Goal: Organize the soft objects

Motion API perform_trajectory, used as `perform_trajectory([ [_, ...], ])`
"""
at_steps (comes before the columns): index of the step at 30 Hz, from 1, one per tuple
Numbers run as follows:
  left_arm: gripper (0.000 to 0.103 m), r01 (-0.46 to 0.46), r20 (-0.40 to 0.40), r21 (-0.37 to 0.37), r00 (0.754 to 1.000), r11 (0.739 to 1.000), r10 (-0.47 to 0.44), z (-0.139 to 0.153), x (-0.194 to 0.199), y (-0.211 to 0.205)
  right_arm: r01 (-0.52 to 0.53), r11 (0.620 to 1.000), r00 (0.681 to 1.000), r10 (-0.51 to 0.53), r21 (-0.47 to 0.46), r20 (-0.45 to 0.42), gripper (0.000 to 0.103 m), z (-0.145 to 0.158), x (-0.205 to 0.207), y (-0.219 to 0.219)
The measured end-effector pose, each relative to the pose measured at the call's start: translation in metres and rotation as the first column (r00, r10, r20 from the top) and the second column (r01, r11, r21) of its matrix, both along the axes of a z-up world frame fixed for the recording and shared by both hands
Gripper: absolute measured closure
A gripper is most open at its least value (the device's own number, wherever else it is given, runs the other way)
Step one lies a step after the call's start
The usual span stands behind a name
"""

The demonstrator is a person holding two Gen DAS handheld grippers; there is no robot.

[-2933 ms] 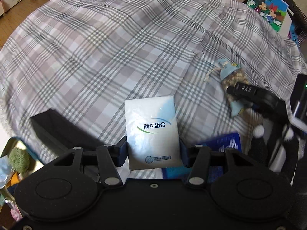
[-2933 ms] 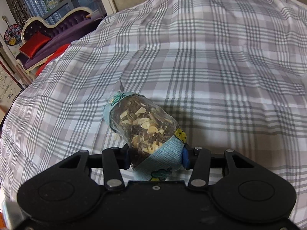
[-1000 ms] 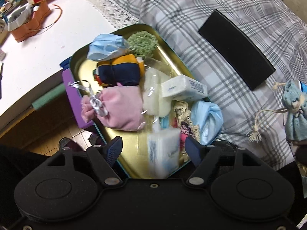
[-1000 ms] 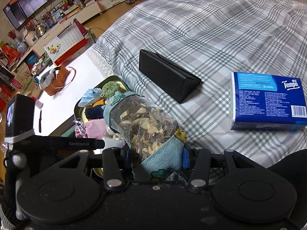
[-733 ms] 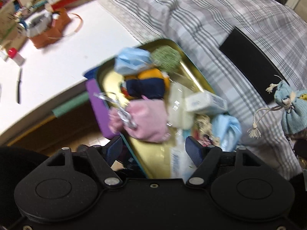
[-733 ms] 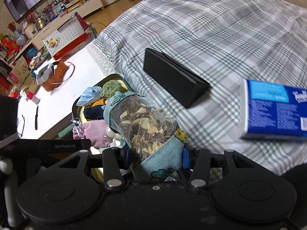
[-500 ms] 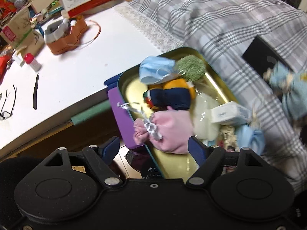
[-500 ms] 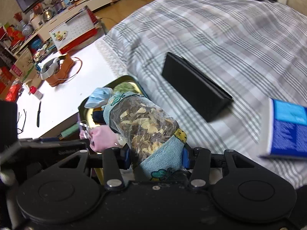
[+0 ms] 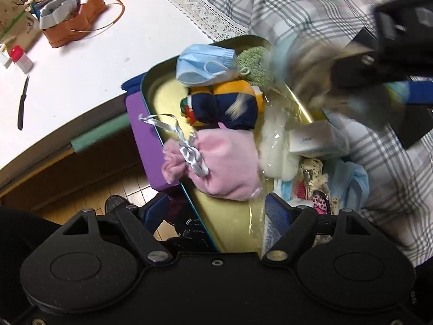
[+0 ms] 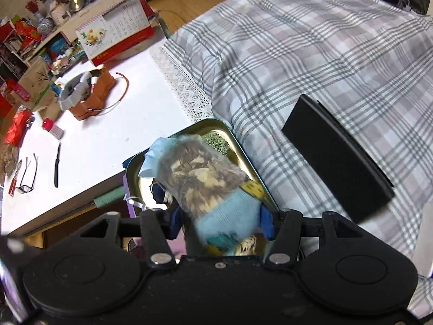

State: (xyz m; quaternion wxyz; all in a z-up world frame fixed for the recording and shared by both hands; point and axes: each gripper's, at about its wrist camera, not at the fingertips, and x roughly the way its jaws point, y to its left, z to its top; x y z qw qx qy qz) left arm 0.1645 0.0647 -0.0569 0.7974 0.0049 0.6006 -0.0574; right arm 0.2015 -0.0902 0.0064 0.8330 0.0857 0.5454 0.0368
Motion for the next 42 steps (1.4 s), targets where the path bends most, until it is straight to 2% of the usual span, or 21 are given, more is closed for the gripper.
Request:
perform_trajectory([
  [5, 0.029, -0.003, 0.004, -0.011, 1.0, 1.0, 0.003, 0.0, -0.003, 0.0, -0.003, 0.999, 1.0, 0.003, -0.038, 0.013, 0.048, 0.002, -0.011, -0.004],
  [11, 0.028, -0.025, 0.023, -0.017, 0.999, 1.0, 0.025, 0.002, -0.013, -0.003, 0.012, 0.993, 0.998, -0.005, -0.115, 0.062, 0.044, 0.013, -0.045, -0.022],
  [21, 0.025, -0.06, 0.061, -0.017, 0.996, 0.998, 0.061, 0.004, -0.049, -0.023, 0.077, 0.989, 0.991, -0.061, -0.126, 0.123, 0.04, 0.015, -0.11, -0.057],
  [28, 0.023, -0.077, 0.106, -0.008, 0.991, 0.997, 0.078, 0.016, -0.077, -0.033, 0.087, 0.986, 0.988, -0.068, -0.14, 0.137, 0.039, 0.008, -0.144, -0.064],
  [35, 0.014, -0.104, 0.184, 0.016, 0.978, 0.994, 0.099, 0.037, -0.098, -0.035, 0.067, 0.986, 0.989, -0.044, -0.152, 0.144, 0.039, 0.004, -0.158, -0.062],
  [42, 0.013, -0.134, 0.187, 0.013, 0.974, 0.991, 0.129, 0.043, -0.107, -0.035, 0.046, 0.986, 0.99, -0.023, -0.16, 0.141, 0.038, 0.001, -0.163, -0.059],
])
